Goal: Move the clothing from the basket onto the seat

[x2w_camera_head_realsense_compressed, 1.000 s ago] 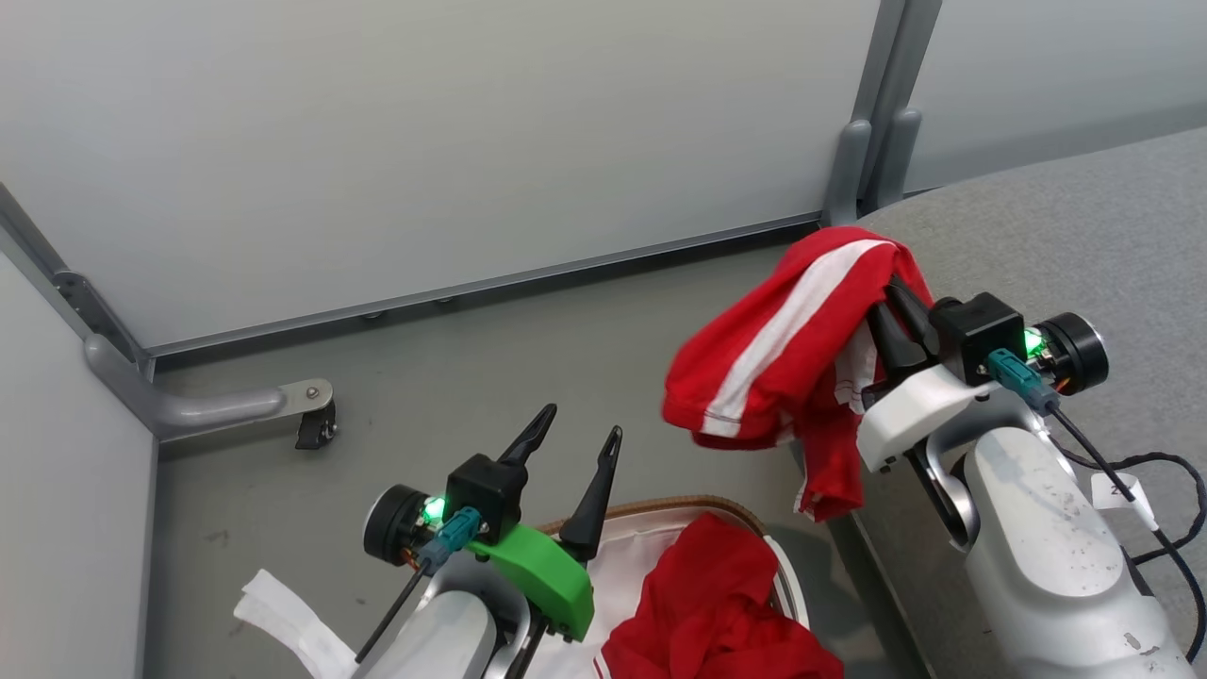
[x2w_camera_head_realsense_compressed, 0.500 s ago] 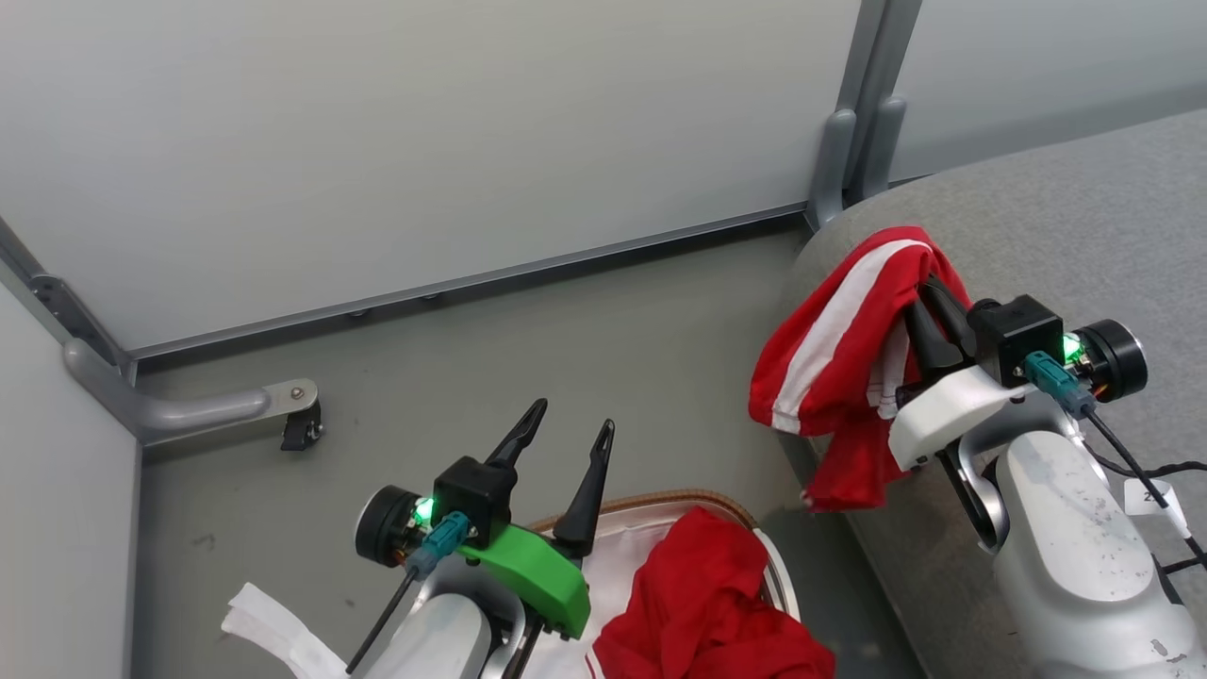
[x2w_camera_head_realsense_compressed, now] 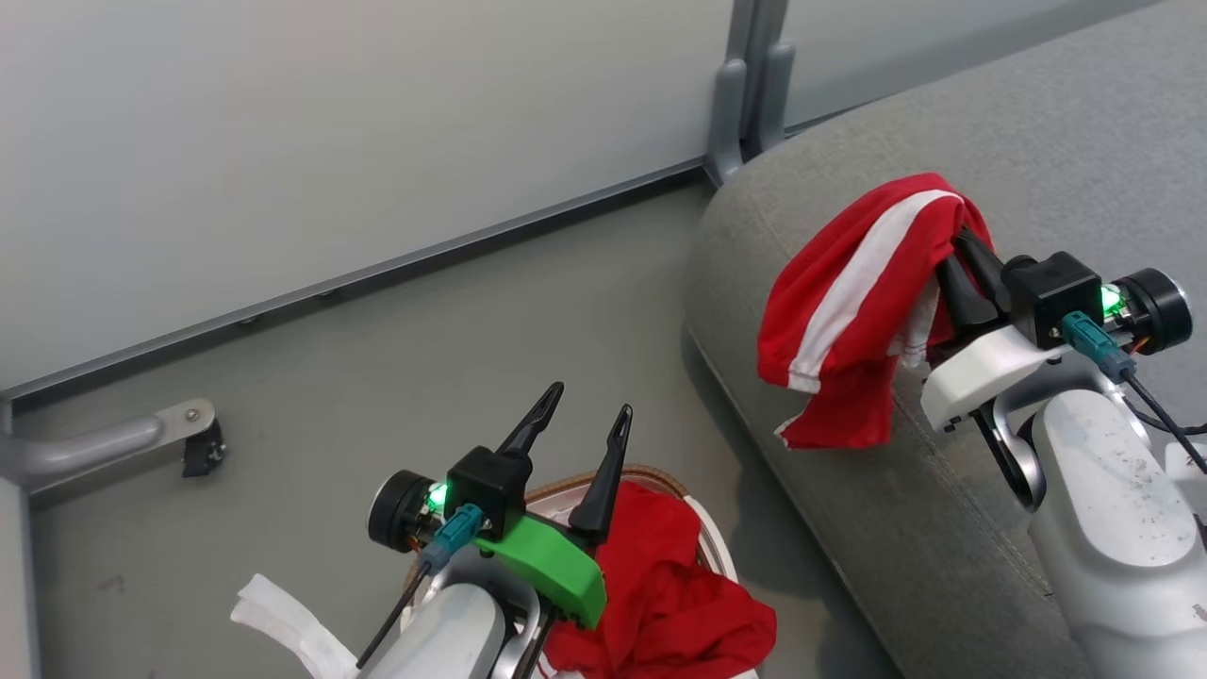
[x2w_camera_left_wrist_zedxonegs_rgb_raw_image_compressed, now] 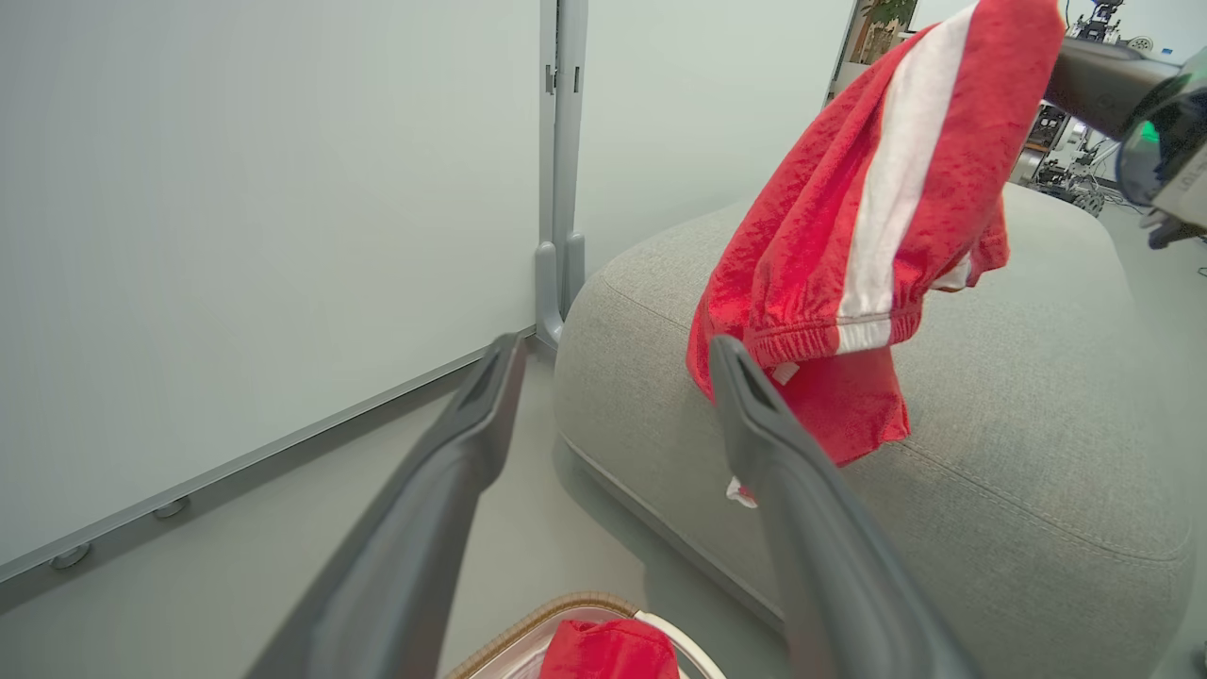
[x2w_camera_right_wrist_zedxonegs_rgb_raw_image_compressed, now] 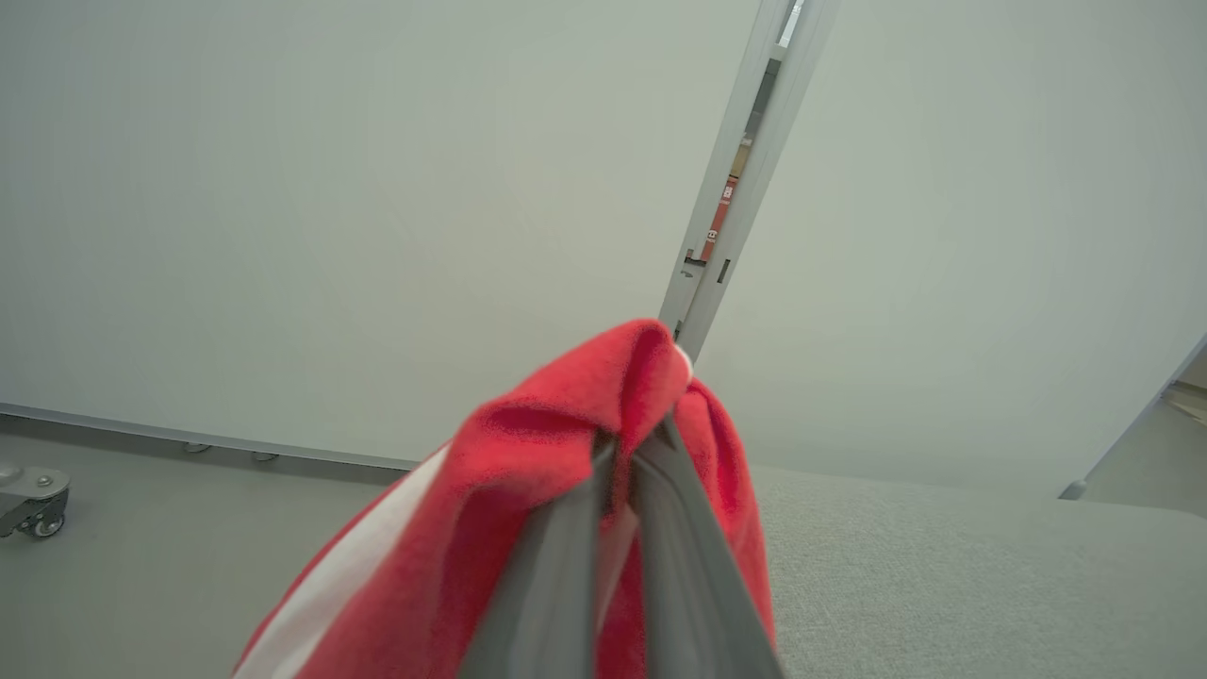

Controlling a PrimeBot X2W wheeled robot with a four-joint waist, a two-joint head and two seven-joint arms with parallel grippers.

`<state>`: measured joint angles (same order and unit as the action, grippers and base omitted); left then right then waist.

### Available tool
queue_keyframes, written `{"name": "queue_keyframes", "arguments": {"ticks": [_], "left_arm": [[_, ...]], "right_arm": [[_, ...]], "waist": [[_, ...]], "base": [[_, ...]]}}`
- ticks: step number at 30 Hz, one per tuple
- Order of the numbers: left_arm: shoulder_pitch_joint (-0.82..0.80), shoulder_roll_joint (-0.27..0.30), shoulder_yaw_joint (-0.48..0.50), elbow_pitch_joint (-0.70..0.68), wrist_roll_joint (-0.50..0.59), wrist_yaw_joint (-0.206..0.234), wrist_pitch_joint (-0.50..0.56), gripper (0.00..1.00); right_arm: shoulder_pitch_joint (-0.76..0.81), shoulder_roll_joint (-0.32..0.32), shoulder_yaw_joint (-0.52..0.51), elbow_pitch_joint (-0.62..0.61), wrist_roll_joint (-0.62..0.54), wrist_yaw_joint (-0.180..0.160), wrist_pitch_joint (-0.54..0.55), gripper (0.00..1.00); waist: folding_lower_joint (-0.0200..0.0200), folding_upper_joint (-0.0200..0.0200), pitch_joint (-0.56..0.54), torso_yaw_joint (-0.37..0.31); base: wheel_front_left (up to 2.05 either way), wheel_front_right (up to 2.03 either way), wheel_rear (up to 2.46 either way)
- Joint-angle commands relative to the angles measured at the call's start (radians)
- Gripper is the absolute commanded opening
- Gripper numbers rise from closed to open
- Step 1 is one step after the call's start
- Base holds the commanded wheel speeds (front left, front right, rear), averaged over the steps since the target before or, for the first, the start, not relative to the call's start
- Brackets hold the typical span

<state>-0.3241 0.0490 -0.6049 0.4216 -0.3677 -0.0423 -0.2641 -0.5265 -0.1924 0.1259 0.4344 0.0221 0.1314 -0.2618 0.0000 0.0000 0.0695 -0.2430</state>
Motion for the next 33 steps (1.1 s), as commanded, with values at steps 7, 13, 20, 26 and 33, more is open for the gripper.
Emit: {"name": "queue_keyframes", "arguments": {"ticks": [7, 13, 20, 26, 33], "left_arm": [[-0.041, 0.004, -0.010, 0.001, 0.022, -0.004, -0.001, 1.00], [-0.066, 0.004, -0.021, 0.004, 0.043, -0.012, -0.001, 1.00], [-0.109, 0.004, -0.029, 0.006, 0.082, -0.020, -0.001, 1.00], [-0.169, 0.005, -0.028, 0.023, 0.135, -0.029, -0.001, 1.00], [-0.245, 0.007, -0.030, 0.028, 0.195, -0.036, -0.001, 1.00]], "right_arm": [[0.006, -0.018, -0.019, -0.023, 0.016, -0.001, -0.005, 0.00], [0.013, -0.008, -0.037, -0.030, 0.030, -0.001, -0.005, 0.00], [-0.033, 0.008, -0.076, -0.039, 0.044, -0.001, -0.005, 0.00], [-0.139, -0.035, -0.126, -0.051, 0.045, -0.001, -0.005, 0.00], [-0.307, -0.175, -0.172, -0.037, 0.043, -0.001, -0.005, 0.00]], "waist": [[0.0000, 0.0000, 0.089, -0.163], [0.0000, 0.0000, 0.134, -0.205], [0.0000, 0.0000, 0.222, -0.200], [0.0000, 0.0000, 0.338, -0.161], [0.0000, 0.0000, 0.478, -0.098]], "base": [[0.00, 0.00, 0.00], [0.00, 0.00, 0.00], [0.00, 0.00, 0.00], [0.00, 0.00, 0.00], [0.00, 0.00, 0.00]]}}
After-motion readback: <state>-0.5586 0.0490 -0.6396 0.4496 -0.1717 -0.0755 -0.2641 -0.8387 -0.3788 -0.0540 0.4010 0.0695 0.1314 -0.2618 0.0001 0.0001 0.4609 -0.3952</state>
